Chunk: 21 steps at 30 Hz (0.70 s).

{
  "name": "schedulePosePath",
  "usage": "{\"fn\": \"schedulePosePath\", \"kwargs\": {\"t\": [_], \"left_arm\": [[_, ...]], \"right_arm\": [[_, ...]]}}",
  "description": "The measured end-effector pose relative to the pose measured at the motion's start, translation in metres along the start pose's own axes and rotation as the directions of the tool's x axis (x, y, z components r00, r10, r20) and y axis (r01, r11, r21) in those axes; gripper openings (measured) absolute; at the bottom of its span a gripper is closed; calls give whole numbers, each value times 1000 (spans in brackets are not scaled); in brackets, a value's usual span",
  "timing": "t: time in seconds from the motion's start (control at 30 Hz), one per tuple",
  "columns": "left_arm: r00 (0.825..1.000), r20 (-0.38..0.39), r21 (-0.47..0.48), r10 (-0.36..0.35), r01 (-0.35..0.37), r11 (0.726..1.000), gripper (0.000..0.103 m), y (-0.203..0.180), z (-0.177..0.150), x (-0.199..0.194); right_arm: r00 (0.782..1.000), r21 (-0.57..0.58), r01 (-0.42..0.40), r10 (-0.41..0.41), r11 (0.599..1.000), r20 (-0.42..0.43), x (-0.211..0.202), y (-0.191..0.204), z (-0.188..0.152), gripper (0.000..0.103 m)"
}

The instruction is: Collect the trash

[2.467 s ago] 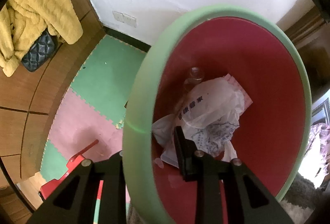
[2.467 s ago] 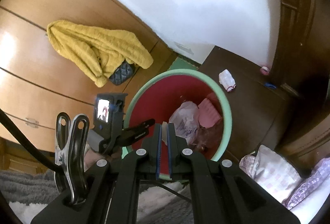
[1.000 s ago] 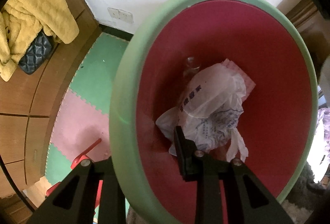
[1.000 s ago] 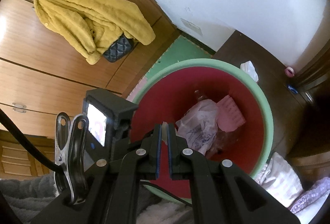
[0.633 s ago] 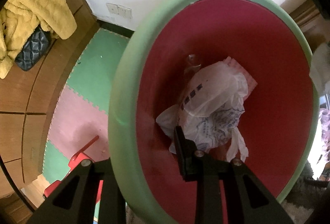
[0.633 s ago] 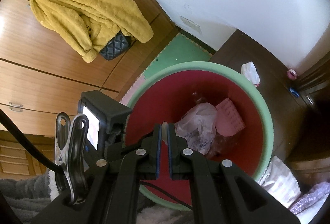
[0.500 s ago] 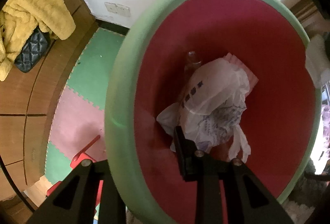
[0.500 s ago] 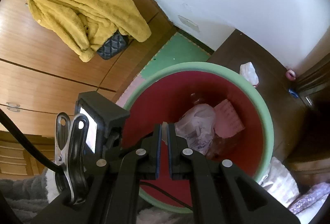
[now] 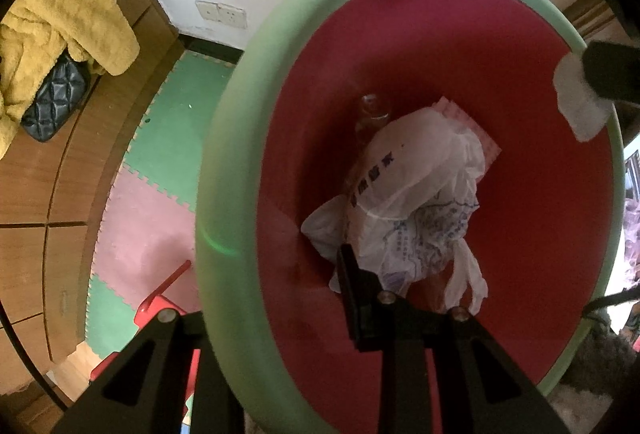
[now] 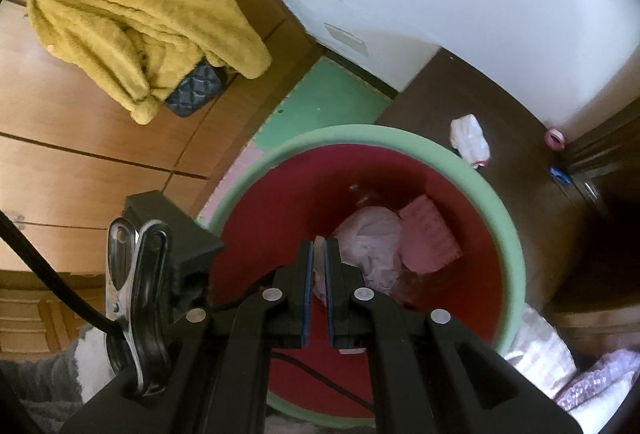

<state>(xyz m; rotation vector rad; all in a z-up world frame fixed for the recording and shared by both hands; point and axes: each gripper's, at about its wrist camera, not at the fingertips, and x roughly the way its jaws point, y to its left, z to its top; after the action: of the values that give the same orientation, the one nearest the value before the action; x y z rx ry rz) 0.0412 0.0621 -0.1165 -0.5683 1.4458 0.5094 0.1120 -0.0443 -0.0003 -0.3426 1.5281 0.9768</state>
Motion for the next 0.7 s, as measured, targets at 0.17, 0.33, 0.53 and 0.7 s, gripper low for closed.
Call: {"fn": "schedulePosePath", "kwargs": {"t": [0.17,0.33,0.53,0.7], "left_arm": [[1000,2,-11,-6,6,1000,26,5,2,0],[1000,2,-14,-9,9,1000,26,7,4,1],[1000,8,-24,-10,10,1000,26,8,6,2],[1000,13,-30,-6,7,1000,26,7,3,3]], "right_arm": [[999,47,40,-39,998,-16,6,-10,4,30],[998,55,49,-51,997,31,4,-13,2,65],[998,64,68,-69,996,14,4,-14,3,66],[998,38,59,-60,998,7,4,-13,-2,70]]}}
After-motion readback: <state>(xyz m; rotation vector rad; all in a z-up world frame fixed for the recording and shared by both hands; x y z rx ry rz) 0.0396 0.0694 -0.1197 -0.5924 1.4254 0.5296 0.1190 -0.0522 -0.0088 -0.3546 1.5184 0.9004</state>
